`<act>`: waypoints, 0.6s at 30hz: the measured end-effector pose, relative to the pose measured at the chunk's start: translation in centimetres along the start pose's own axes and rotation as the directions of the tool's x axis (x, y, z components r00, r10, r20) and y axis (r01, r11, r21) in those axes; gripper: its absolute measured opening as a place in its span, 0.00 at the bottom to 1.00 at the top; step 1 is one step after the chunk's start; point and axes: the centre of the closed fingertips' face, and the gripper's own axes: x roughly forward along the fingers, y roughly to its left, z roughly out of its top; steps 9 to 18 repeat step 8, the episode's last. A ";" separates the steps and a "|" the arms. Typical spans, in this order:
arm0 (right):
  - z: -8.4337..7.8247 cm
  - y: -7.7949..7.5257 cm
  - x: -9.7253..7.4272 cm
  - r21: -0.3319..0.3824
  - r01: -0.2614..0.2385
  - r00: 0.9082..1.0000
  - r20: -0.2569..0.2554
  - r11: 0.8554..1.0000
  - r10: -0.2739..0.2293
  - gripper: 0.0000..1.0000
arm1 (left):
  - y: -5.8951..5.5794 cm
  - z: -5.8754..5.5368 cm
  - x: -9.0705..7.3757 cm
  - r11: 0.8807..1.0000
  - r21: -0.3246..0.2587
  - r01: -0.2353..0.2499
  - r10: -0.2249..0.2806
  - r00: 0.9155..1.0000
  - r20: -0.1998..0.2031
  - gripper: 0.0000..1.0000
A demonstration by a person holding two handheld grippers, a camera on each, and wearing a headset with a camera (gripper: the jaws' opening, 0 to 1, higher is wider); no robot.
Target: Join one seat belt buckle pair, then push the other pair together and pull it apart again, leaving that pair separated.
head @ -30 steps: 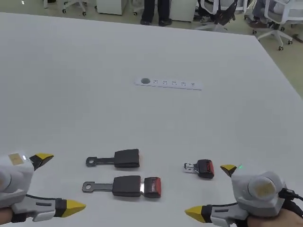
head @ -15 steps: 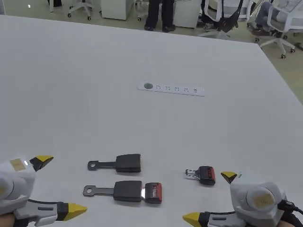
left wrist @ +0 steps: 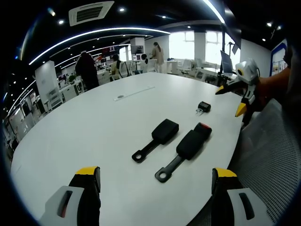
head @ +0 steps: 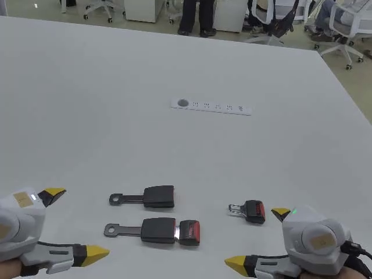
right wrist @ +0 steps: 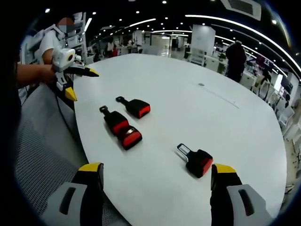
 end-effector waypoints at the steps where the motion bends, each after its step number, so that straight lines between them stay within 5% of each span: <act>1: 0.0 0.2 0.0 0.001 -0.002 1.000 0.001 1.000 0.002 0.96 | 0.1 0.1 0.0 1.000 0.001 -0.003 0.003 1.000 0.003 1.00; 18: -0.4 0.1 0.2 0.009 0.005 1.000 0.002 1.000 -0.005 0.95 | 0.6 0.1 0.1 1.000 -0.012 -0.018 0.018 1.000 0.016 1.00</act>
